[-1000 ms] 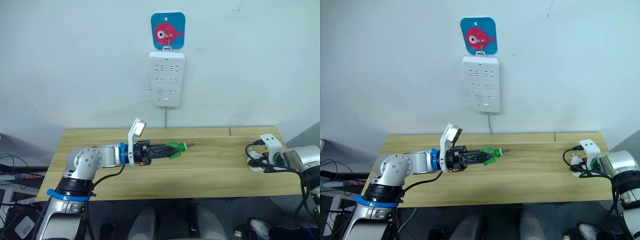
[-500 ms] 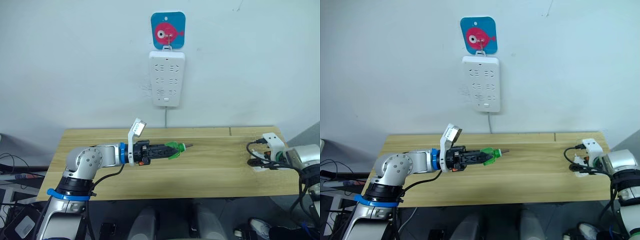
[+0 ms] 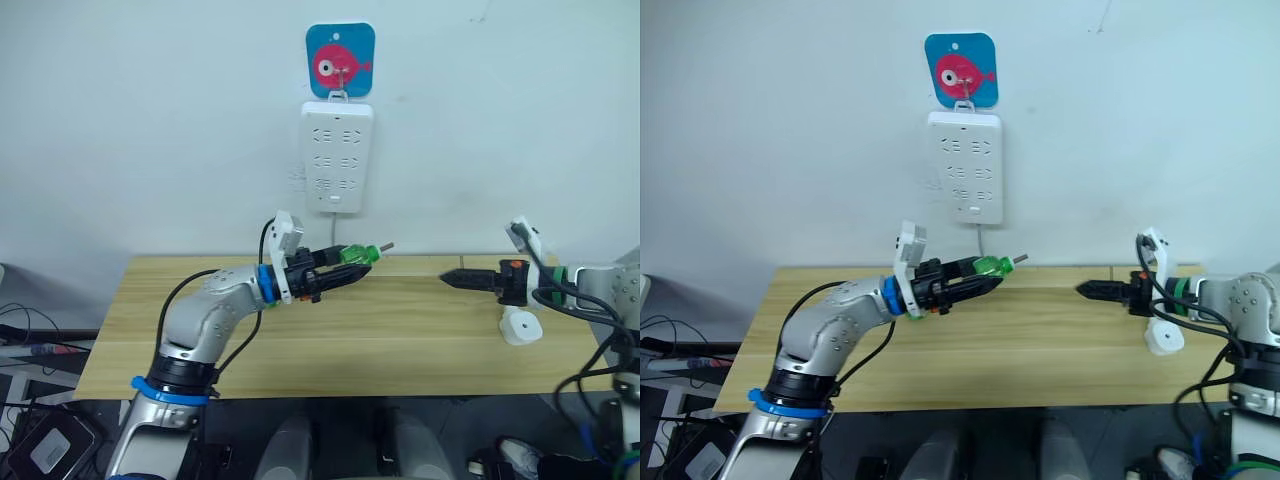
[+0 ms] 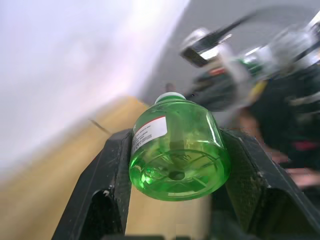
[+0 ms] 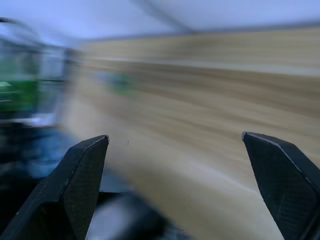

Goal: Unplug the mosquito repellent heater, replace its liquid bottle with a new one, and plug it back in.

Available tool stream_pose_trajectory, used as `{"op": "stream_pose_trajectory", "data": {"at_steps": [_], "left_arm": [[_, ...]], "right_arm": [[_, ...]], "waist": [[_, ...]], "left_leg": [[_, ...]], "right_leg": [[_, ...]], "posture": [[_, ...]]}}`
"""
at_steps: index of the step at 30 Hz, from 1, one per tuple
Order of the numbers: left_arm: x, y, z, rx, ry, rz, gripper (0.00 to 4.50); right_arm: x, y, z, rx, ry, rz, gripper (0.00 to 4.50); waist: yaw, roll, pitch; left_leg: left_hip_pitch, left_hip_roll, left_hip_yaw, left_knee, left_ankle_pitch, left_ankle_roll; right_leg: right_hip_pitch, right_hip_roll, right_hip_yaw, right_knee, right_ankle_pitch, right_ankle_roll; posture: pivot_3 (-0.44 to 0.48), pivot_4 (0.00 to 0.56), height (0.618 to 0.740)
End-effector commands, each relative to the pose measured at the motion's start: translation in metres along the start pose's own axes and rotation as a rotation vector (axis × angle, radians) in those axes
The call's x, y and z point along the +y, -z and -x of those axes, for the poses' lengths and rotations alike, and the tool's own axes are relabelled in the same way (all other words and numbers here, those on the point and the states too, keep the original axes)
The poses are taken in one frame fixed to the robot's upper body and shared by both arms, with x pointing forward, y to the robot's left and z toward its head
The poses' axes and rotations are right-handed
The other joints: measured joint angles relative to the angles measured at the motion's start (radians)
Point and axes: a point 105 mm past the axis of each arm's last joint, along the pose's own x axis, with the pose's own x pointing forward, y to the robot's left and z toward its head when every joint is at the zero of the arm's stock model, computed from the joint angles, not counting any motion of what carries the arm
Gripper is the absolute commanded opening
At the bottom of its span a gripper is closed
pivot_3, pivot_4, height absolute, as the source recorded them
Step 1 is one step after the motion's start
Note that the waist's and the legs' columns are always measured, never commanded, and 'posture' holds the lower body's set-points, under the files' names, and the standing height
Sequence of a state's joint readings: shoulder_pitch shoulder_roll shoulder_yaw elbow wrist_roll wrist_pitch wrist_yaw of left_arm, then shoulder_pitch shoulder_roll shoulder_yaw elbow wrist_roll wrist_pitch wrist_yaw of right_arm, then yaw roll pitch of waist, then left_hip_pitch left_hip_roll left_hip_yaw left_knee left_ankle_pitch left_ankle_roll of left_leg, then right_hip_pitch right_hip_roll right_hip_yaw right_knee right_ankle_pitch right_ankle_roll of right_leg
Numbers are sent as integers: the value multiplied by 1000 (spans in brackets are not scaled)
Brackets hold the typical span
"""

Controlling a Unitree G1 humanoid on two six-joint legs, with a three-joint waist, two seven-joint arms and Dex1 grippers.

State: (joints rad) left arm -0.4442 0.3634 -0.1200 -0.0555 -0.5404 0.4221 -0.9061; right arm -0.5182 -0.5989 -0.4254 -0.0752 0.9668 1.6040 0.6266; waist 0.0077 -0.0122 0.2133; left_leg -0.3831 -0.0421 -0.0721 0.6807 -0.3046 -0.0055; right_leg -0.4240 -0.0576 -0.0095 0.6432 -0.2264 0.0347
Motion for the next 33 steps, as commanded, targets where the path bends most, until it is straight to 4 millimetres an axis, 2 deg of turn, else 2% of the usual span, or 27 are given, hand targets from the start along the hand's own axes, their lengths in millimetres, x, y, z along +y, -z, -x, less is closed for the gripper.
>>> {"op": "stream_pose_trajectory", "data": {"at_steps": [1,7,13,16,19,28,32,33], "left_arm": [[0,-13,-5,-53,-4,-125,2265],[-12,-20,-16,-101,44,-152,2265],[-22,-25,-20,-124,68,-144,2265],[-26,-23,-21,-124,72,-139,2265],[-28,-22,-21,-122,74,-136,2265],[-31,-22,-22,-124,75,-141,2265],[-32,-21,-22,-122,76,-139,2265],[-30,-21,-22,-116,71,-144,2615]], "right_arm": [[32,-6,-4,-97,-139,34,4475],[47,-10,-42,-244,-97,-48,4475],[59,-19,-49,-300,-70,-184,4475],[62,-15,-52,-280,-66,-196,4475],[67,-9,-54,-253,-87,-172,3879],[66,-13,-56,-284,-91,-201,854],[65,-15,-57,-301,-83,-220,818],[65,-15,-57,-306,-83,-223,818]], "waist": [[-1,0,0],[-8,0,0],[-11,0,0],[-14,0,0],[-15,0,0],[-13,0,0],[-13,0,0],[-13,0,0]], "left_leg": [[0,0,0,0,0,0],[0,0,0,0,-2,3],[0,0,0,0,-2,3],[0,1,0,0,-2,4],[0,1,0,0,-2,4],[0,1,0,0,-2,5],[0,1,0,0,-2,5],[0,1,0,0,-2,5]], "right_leg": [[0,0,0,0,0,0],[-1,-1,0,2,0,0],[-1,0,-1,2,0,0],[-1,2,-1,2,0,0],[-1,3,-1,2,0,0],[0,3,-1,2,0,0],[0,3,-1,2,0,0],[0,3,-1,2,0,0]], "posture": [[-4,231,740],[0,228,740],[3,223,740],[8,220,740],[11,218,740],[13,212,740],[10,210,740],[9,210,740]]}}
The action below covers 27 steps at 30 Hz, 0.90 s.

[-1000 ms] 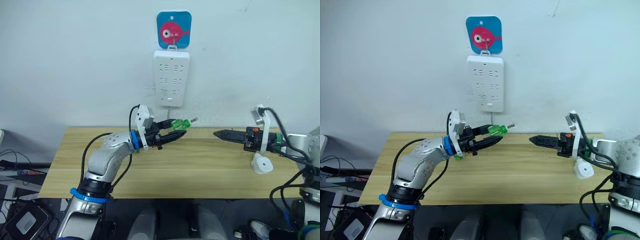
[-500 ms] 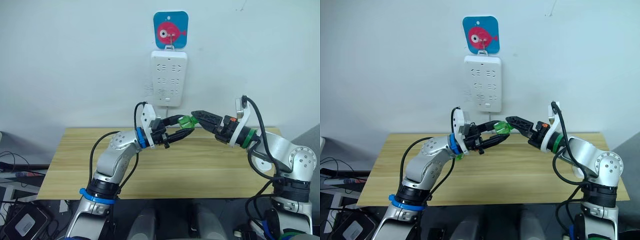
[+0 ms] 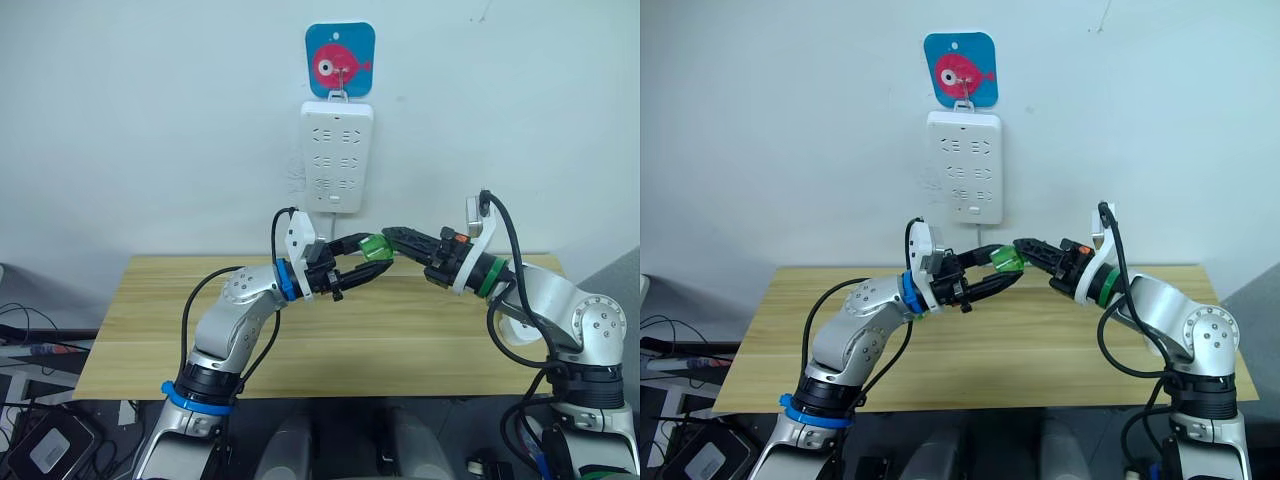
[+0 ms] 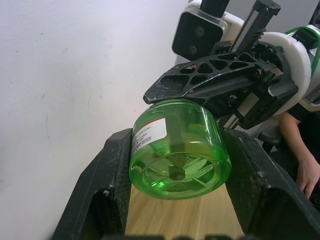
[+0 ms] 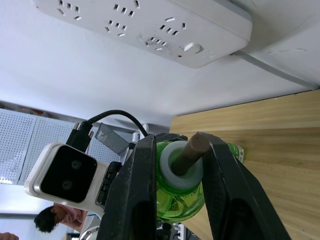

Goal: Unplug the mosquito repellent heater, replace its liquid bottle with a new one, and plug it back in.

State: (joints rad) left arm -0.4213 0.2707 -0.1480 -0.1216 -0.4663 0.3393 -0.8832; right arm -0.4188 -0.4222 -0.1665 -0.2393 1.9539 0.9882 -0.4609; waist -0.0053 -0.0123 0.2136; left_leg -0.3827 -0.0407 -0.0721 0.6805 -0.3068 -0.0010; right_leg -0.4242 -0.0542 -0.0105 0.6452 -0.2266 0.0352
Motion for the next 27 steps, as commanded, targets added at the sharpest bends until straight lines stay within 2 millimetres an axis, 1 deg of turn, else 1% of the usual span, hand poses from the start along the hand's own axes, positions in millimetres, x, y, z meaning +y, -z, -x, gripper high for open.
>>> {"op": "stream_pose_trajectory", "data": {"at_steps": [1,3,4,6,7,10,12,13,14,15,16,18,21,25,27], "left_arm": [[-9,-12,-4,-31,44,-52,2982],[-8,-9,-3,-8,50,-57,3457],[-6,-7,-3,8,55,-60,3849],[-10,0,3,81,125,-91,4400],[-12,3,5,106,154,-109,4500],[-4,6,9,169,149,-175,4500],[-1,10,9,214,158,-211,4500],[0,12,9,231,159,-224,4500],[0,13,9,238,158,-228,4500],[0,14,9,240,159,-228,4500],[-1,15,8,240,161,-230,4500],[-4,17,5,243,172,-250,4500],[-6,19,0,237,184,-256,4500],[-6,26,-2,242,189,-262,4500],[-6,27,-2,244,193,-270,4500]], "right_arm": [[9,-2,1,-24,-26,3,818],[7,-4,2,-37,-14,0,818],[5,-6,4,-44,1,4,818],[-5,-8,13,-48,67,67,818],[-9,-8,16,-44,90,98,818],[-46,-11,29,-75,280,297,818],[-76,-14,37,-55,454,617,818],[-89,-16,40,-26,525,834,818],[-99,-15,42,8,561,1024,818],[-109,-14,43,33,580,1152,818],[-117,-14,44,26,595,1197,818],[-135,-17,47,-18,655,1197,818],[-159,-10,46,32,679,1275,818],[-185,-10,50,0,738,1173,818],[-191,-11,51,-11,755,1158,818]], "waist": [[0,0,0],[0,0,0],[0,0,0],[1,0,0],[1,0,0],[4,0,0],[4,0,0],[3,0,0],[1,0,0],[0,0,0],[-1,0,-1],[-3,-1,-1],[-1,0,-1],[2,-1,-1],[3,0,-1]], "left_leg": [[0,0,0,0,0,0],[0,0,0,0,0,0],[0,0,0,0,0,0],[0,0,0,0,0,0],[0,0,0,0,0,0],[0,-1,0,0,0,0],[0,-1,0,0,0,0],[0,-2,1,0,0,0],[1,-2,2,0,0,0],[1,-3,3,0,0,0],[2,-3,3,0,0,0],[2,-2,3,0,2,-3],[2,0,3,-1,2,-4],[2,-1,3,0,3,-4],[2,-1,3,0,3,-4]], "right_leg": [[0,0,0,0,0,0],[0,0,0,0,0,0],[0,0,0,0,0,0],[0,0,0,0,0,0],[0,0,0,0,0,0],[0,1,0,0,0,0],[1,2,-1,-1,0,0],[0,4,-1,-1,-1,1],[0,4,-1,-1,-1,2],[0,4,0,-1,-2,3],[0,4,-1,-1,-2,4],[0,4,-1,0,-2,4],[0,1,0,0,-2,3],[0,1,1,0,-2,3],[0,0,1,0,-2,3]], "posture": [[8,211,740],[5,210,740],[3,210,740],[-4,209,740],[-4,209,740],[-4,205,740],[-3,204,740],[-5,198,740],[-4,197,740],[-3,196,740],[-3,196,740],[3,190,740],[0,188,740],[10,184,740],[13,186,740]]}}
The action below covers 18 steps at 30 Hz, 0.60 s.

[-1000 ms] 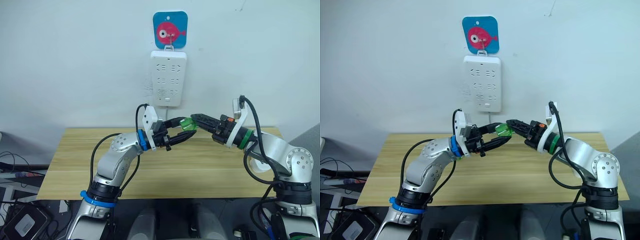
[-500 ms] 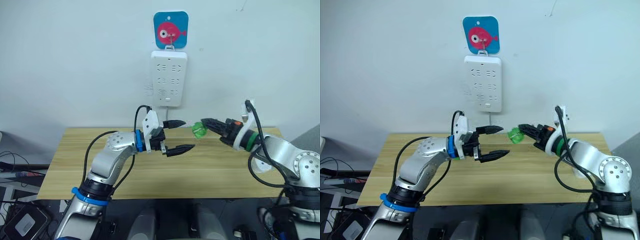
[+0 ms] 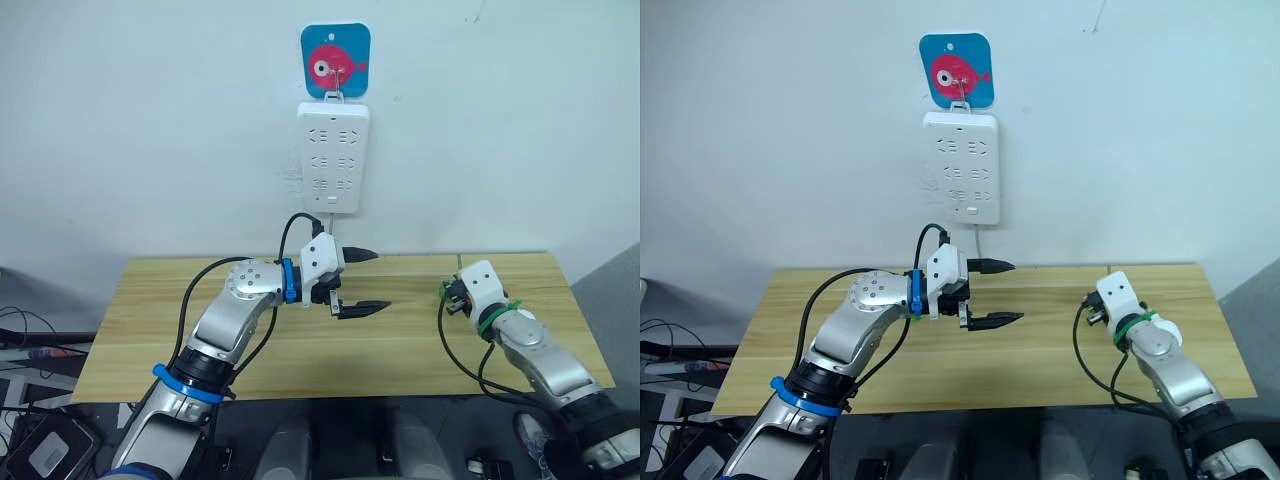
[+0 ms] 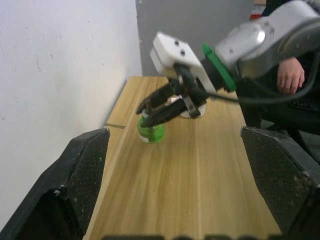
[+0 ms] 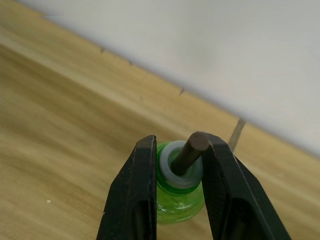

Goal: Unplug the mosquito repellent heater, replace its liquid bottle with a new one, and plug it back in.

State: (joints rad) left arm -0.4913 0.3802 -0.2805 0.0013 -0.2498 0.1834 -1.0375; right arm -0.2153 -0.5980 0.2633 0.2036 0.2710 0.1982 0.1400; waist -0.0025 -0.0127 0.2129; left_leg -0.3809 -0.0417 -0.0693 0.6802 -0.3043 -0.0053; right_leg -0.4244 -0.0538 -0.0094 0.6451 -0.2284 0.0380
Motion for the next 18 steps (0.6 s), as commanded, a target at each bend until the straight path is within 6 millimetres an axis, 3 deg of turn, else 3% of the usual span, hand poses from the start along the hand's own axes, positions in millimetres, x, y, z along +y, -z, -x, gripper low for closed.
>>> {"op": "stream_pose_trajectory", "data": {"at_steps": [1,8,14,15,18], "left_arm": [[-3,-7,-4,-18,20,-51,4500],[-2,-5,-3,-15,9,-49,4500],[0,-4,-2,-14,-7,-53,4500],[0,-4,-2,-14,-10,-53,4500],[1,-2,0,-11,-22,-50,4500]], "right_arm": [[-19,-7,-4,-48,61,-3,818],[-22,6,-9,-26,103,-57,818],[-21,4,-15,-40,107,-97,818],[-21,3,-15,-45,106,-99,1546],[-22,-11,-10,-94,88,-58,2498]], "waist": [[0,0,0],[0,0,0],[0,0,0],[0,0,0],[0,0,0]], "left_leg": [[0,0,0,0,0,0],[0,0,-1,0,0,0],[0,0,-1,0,0,0],[1,0,-1,0,0,0],[0,0,-1,0,0,0]], "right_leg": [[0,0,0,0,0,0],[0,-1,0,1,0,0],[1,-1,1,1,0,0],[1,-1,1,1,0,0],[1,-1,1,1,0,0]], "posture": [[13,186,740],[18,191,740],[20,194,740],[22,194,740],[22,194,740]]}}
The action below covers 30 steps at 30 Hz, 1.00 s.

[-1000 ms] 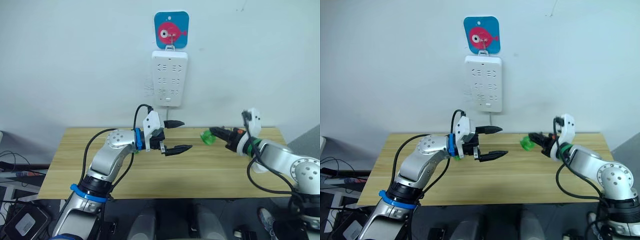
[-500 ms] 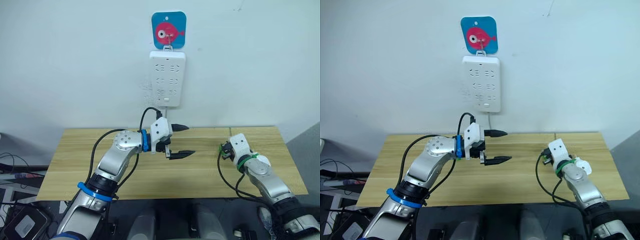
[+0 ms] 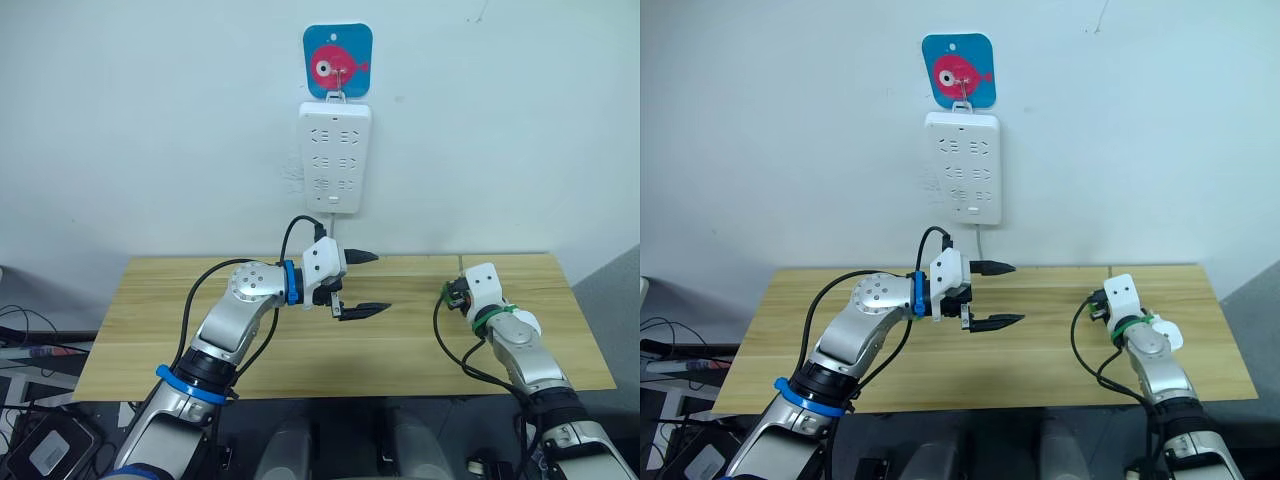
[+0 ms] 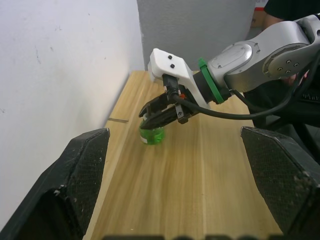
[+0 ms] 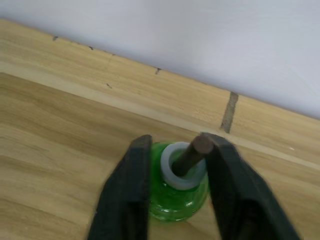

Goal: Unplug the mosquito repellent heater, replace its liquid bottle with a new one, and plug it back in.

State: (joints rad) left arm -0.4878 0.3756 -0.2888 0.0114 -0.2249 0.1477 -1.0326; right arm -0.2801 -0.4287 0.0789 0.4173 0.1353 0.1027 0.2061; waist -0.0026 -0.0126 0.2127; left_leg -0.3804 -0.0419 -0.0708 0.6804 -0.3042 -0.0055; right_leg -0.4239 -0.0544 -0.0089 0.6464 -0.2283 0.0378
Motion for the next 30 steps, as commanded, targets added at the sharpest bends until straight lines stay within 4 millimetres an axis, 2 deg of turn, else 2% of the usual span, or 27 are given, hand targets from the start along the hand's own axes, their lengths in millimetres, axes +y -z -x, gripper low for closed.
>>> {"op": "stream_pose_trajectory", "data": {"at_steps": [1,5,6,9,12,14,16,19,21,23,30], "left_arm": [[2,-3,4,-14,-27,-19,4500],[9,2,21,6,-130,23,4500],[11,2,26,3,-160,36,4500],[16,8,66,-3,-384,110,4500],[12,18,99,14,-599,141,4500],[2,35,128,54,-790,169,4500],[-14,53,148,115,-908,173,4500],[-38,80,167,185,-1030,189,4500],[-41,94,180,159,-1159,256,4500],[-42,105,184,129,-1238,298,4500],[-30,141,146,69,-1175,371,4500]], "right_arm": [[-8,-27,7,-95,-5,43,2869],[-2,-61,21,-180,-92,119,4323],[0,-66,24,-190,-118,127,4464],[31,-96,42,-218,-366,162,4464],[56,-113,58,-225,-566,166,4464],[72,-122,67,-221,-695,165,4464],[85,-130,76,-224,-817,163,4464],[100,-141,84,-243,-945,249,4464],[109,-149,88,-246,-1014,265,4464],[112,-153,88,-236,-1052,282,4464],[126,-174,86,-239,-1114,303,4464]], "waist": [[0,0,0],[-2,0,0],[-3,0,0],[-11,1,1],[-14,1,1],[-12,1,1],[-8,1,2],[5,0,3],[22,0,4],[32,-2,5],[29,-5,13]], "left_leg": [[0,0,0,0,0,0],[0,0,0,0,0,0],[0,0,0,0,0,0],[0,1,0,0,0,1],[0,2,-3,-1,-1,2],[0,2,-3,-1,-2,4],[1,2,-3,-1,-3,4],[1,1,-3,-1,-3,4],[1,0,-3,-1,-3,4],[0,0,-4,0,-3,4],[0,0,-5,0,-3,4]], "right_leg": [[0,0,0,0,0,0],[0,0,0,0,0,0],[0,0,0,0,0,0],[-1,0,0,0,0,0],[0,0,-1,0,0,0],[0,0,-1,-1,0,0],[2,-1,-1,-2,0,0],[2,-2,-1,-3,0,0],[2,-3,-2,-3,0,-1],[3,-3,-3,-3,0,-1],[2,-3,-4,-2,0,-2]], "posture": [[32,200,740],[17,206,740],[13,209,740],[21,220,740],[30,228,740],[38,232,740],[51,237,740],[69,243,740],[78,248,740],[85,254,740],[89,279,740]]}}
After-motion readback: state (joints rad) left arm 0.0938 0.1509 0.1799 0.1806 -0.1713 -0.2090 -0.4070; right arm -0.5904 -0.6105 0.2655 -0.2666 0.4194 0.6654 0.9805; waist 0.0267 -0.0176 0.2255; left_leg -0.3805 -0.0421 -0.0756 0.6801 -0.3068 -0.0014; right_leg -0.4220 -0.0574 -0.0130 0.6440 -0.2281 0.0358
